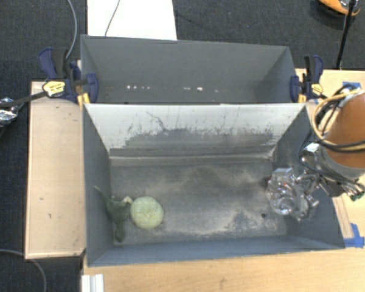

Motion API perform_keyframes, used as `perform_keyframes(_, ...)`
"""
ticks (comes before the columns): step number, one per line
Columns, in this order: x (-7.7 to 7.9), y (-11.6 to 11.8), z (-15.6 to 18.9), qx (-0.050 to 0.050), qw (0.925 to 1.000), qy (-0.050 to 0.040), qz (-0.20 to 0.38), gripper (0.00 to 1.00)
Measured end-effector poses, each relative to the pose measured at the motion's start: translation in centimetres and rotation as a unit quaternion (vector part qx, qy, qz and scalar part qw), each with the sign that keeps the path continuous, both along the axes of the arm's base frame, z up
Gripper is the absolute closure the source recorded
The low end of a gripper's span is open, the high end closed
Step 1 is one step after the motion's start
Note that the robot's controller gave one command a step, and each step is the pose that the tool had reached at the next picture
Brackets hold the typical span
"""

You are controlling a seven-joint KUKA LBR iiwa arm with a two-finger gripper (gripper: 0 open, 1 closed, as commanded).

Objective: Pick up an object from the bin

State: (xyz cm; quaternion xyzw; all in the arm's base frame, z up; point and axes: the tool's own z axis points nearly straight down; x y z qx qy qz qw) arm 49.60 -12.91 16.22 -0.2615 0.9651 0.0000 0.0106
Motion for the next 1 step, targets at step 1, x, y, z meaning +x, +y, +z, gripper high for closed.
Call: perform_keyframes(1, -0.47, 0.27, 3.86, 0.002, 1.0000, 0.0065, -0.006, 1.00)
